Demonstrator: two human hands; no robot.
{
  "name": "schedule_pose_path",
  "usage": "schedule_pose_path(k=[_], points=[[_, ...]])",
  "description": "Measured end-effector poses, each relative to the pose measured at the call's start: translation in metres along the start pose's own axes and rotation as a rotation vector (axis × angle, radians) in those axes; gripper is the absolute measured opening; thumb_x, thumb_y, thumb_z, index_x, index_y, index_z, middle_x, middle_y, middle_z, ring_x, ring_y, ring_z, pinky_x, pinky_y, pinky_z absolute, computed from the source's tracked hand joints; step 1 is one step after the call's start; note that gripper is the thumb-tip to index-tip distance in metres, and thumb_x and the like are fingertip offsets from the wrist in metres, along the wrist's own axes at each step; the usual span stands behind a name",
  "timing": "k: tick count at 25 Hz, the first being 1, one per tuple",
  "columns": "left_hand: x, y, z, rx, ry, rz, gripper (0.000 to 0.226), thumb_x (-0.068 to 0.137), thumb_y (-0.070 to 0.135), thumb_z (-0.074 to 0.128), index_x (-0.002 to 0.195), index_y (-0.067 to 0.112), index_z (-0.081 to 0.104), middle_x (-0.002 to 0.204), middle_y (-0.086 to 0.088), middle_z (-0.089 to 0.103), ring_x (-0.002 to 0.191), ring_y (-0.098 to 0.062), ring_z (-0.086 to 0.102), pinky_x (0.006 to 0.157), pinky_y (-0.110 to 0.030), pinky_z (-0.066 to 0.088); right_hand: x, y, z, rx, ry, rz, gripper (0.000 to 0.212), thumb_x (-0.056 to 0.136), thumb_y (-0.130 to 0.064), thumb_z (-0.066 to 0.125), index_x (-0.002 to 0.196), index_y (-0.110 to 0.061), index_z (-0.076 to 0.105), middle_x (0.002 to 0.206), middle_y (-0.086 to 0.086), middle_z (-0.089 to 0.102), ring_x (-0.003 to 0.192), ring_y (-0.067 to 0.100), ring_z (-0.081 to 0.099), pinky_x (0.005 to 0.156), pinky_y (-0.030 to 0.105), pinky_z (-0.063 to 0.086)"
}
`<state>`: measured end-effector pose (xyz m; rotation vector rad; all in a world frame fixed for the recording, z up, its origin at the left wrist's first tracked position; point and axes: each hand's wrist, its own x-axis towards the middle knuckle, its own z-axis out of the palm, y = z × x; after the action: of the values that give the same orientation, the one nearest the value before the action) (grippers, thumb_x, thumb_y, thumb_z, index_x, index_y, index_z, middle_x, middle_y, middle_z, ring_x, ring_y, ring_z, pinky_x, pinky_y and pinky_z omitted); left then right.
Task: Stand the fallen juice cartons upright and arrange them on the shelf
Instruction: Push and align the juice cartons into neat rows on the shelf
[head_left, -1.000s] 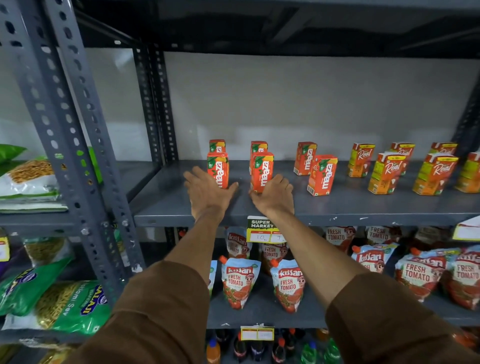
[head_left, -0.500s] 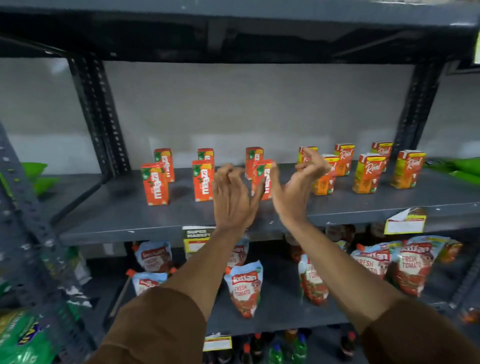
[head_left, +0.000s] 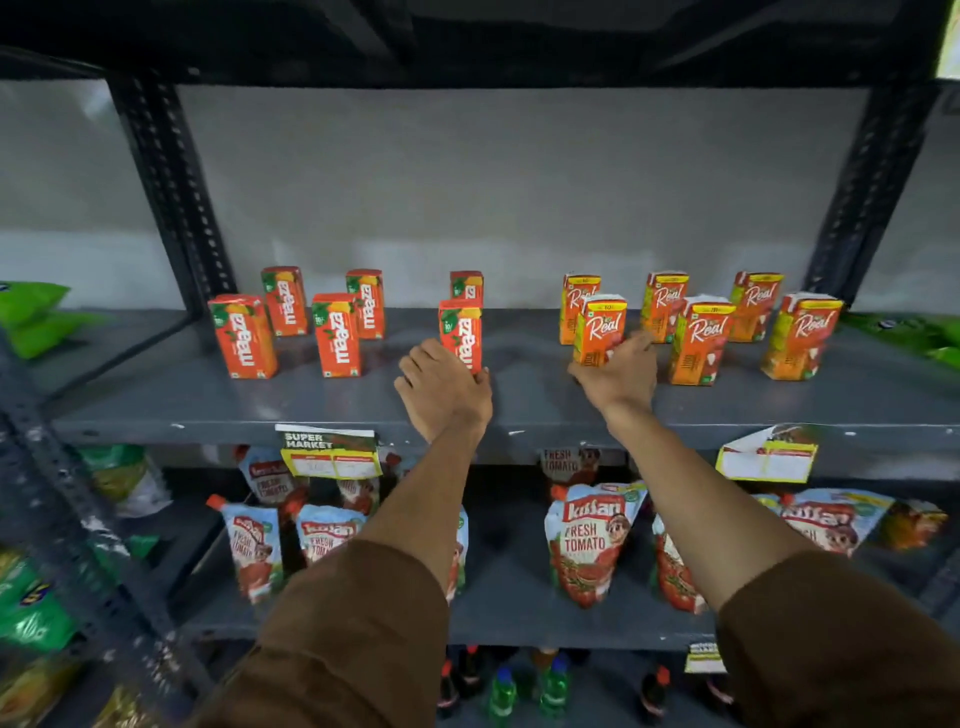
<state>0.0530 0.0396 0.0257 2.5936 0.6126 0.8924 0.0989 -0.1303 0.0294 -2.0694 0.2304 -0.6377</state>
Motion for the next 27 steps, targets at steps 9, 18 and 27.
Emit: schedule_pose_path(k=[9,18,27], points=[[0.006,-0.006,0.010,0.067,-0.057,0.053,0.069,0.087,0.059,0.052,0.131,0.011,0.032,0.134,-0.018,0.048,0.127,-0.035,0.040,0.102,-0.049,0.038,-0.014,-0.007,-0.008,-0.027,-0.032,-0.142,0.070,0.068,-0.033,0.090,0.114,-0.006,0.044,0.118,0.017,0.059,0.110,0.033,0.061,0.090,0.044,0.053],[0.006,-0.005,0.009,0.047,-0.057,0.046,0.066,0.084,0.060,0.056,0.124,0.010,0.039,0.127,-0.013,0.052,0.119,-0.031,0.044,0.097,-0.045,0.040,-0.014,-0.010,-0.007,-0.089,-0.064,-0.088,0.079,0.068,-0.035,0.090,0.124,-0.007,0.042,0.126,0.016,0.055,0.118,0.032,0.058,0.095,0.043,0.052],[-0.001,0.003,0.005,-0.126,0.468,0.563,0.056,0.090,0.044,0.057,0.127,0.013,0.028,0.130,-0.013,0.028,0.113,-0.033,0.038,0.087,-0.045,0.041,-0.050,-0.001,-0.052,0.279,0.104,-0.435,0.091,0.075,-0.039,0.085,0.144,-0.018,0.030,0.141,0.009,0.031,0.131,0.022,0.039,0.103,0.037,0.045]])
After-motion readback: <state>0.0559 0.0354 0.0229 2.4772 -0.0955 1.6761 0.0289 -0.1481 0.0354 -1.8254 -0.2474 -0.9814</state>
